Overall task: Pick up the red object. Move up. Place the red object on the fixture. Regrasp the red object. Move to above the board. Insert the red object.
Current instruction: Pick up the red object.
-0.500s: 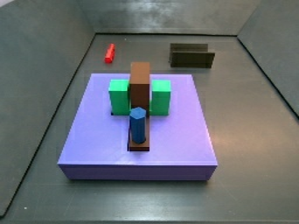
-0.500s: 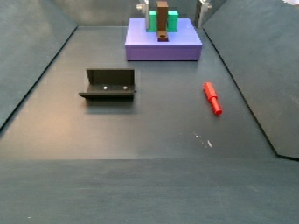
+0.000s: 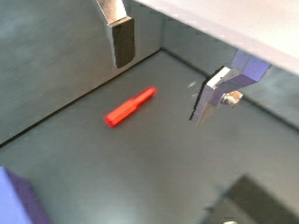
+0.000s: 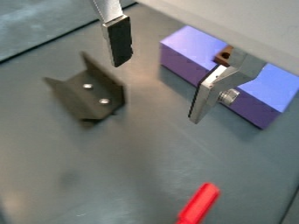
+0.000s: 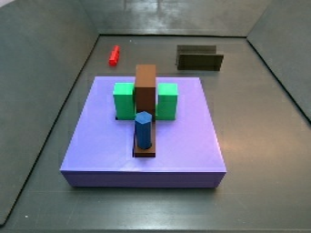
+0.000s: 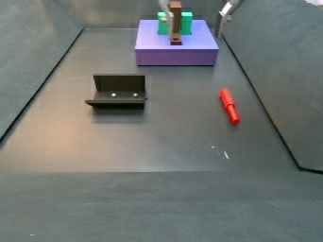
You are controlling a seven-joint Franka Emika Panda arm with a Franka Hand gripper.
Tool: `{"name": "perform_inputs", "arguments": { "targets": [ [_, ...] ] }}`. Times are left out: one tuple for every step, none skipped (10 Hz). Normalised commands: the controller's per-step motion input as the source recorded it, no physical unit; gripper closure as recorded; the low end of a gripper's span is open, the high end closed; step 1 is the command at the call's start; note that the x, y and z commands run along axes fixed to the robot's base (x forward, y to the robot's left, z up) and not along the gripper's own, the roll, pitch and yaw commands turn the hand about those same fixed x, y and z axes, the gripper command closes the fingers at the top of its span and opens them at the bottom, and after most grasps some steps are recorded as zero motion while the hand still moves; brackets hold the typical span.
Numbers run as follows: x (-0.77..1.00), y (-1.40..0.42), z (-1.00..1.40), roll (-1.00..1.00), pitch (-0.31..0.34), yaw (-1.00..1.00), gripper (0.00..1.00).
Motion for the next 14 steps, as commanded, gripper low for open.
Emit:
{"name": "perform_inputs", "arguments": {
  "targets": [
    [-0.79,-0.24,-0.62,-0.02,-0.26,0.0,0.0],
    [-0.81,-0.07,-0.74,0.0,-0.236,0.0,0.0],
    [-0.74,0.0,-0.88,-0.02,-0.193,-0.05,0.0],
    [-0.59,0.05,-0.86,0.0,-0.211,0.0,0.0],
    [-0.26,0.13,-0.89,0.01,-0.196,0.0,0.0],
    [0.16,0.25,-0.63,0.09,-0.02,0.01,0.0],
    [0.41,0.18,-0.55,0.1,0.036,0.0,0.0],
    [0.25,0.03,-0.49,0.08,0.004,0.0,0.0],
    [0.0,0.0,-0.57,0.04,-0.029,-0.03,0.0],
    [-0.17,0.0,-0.47,0.06,-0.021,-0.05,0.0],
    [-0.09,0.0,-0.35,0.07,0.0,-0.06,0.0],
    [0.0,0.07,-0.39,0.13,0.0,-0.08,0.0],
    [0.01,0.18,-0.32,0.1,0.0,-0.04,0.0],
    [0.02,0.22,-0.24,0.04,0.0,-0.03,0.0]
  ]
}}
